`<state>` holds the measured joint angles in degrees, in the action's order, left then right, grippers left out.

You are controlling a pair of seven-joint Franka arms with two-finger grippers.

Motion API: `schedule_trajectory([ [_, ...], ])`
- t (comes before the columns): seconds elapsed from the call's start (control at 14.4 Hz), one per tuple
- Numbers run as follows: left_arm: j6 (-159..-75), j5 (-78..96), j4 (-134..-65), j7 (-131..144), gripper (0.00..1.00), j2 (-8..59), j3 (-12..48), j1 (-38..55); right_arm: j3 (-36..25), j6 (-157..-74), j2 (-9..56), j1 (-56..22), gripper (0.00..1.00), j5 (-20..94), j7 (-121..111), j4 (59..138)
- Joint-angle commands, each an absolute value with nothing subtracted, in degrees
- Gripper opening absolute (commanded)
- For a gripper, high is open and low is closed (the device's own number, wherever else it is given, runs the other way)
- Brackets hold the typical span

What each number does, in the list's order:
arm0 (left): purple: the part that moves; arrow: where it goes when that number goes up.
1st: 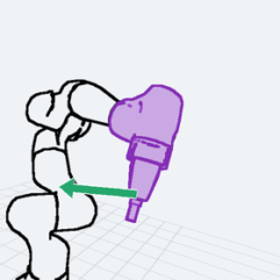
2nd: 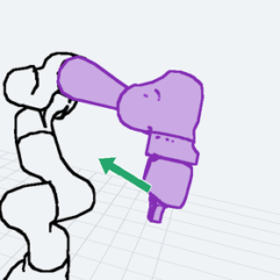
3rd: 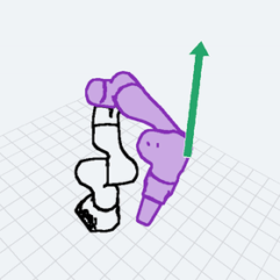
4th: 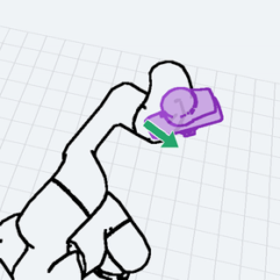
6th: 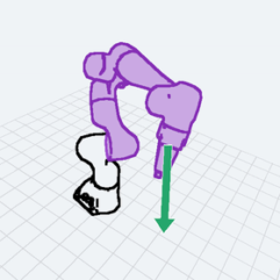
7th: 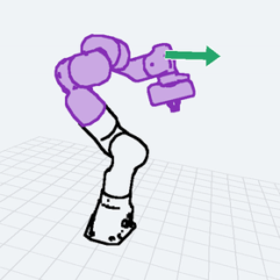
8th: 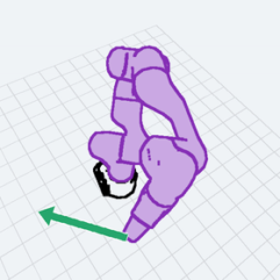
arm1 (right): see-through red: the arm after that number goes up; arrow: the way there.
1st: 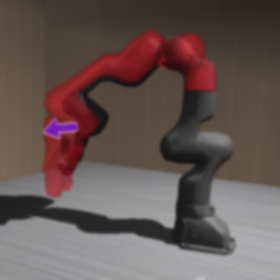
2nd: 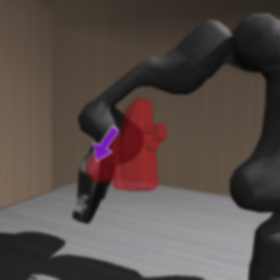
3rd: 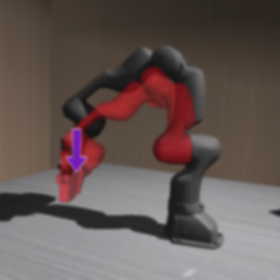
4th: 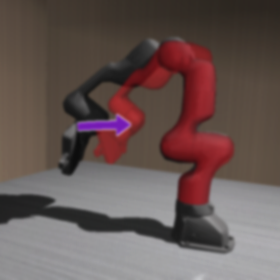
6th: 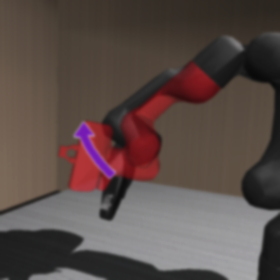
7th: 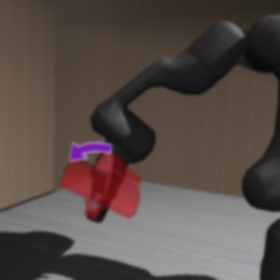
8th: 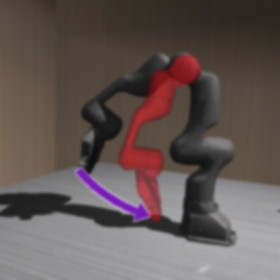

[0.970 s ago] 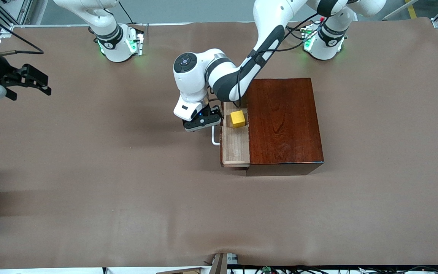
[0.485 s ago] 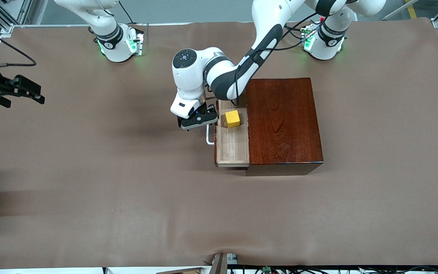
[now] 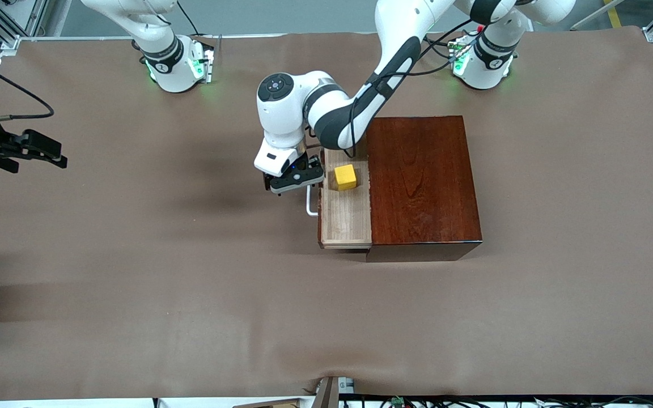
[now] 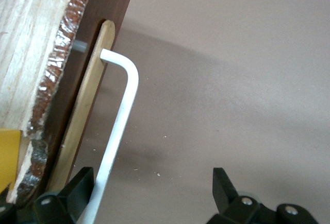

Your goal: Open drawer, take yellow block, close drawer

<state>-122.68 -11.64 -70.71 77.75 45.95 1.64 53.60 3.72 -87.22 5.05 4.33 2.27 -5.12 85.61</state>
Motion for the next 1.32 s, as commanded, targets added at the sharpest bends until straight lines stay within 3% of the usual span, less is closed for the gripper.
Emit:
schedule_trajectory([
  [0.0,-126.21,-9.67,-69.08,80.60,1.00,47.64,2.02,55.46,4.31,-87.80,7.29,4.57,1.00,4.04,-4.83,83.14],
  [0.48,-124.90,-9.93,-69.17,80.60,1.00,47.37,2.02,55.72,4.39,-89.65,9.57,2.47,1.00,6.77,4.74,83.14],
  [0.9,-116.28,-14.06,-68.99,79.98,1.00,46.32,2.02,56.16,4.31,-90.70,9.84,2.46,1.00,6.77,4.66,83.14],
  [1.25,-110.67,-14.85,-68.99,78.67,1.00,40.71,1.15,56.07,4.31,-90.70,9.84,2.55,1.00,6.68,4.57,83.14],
])
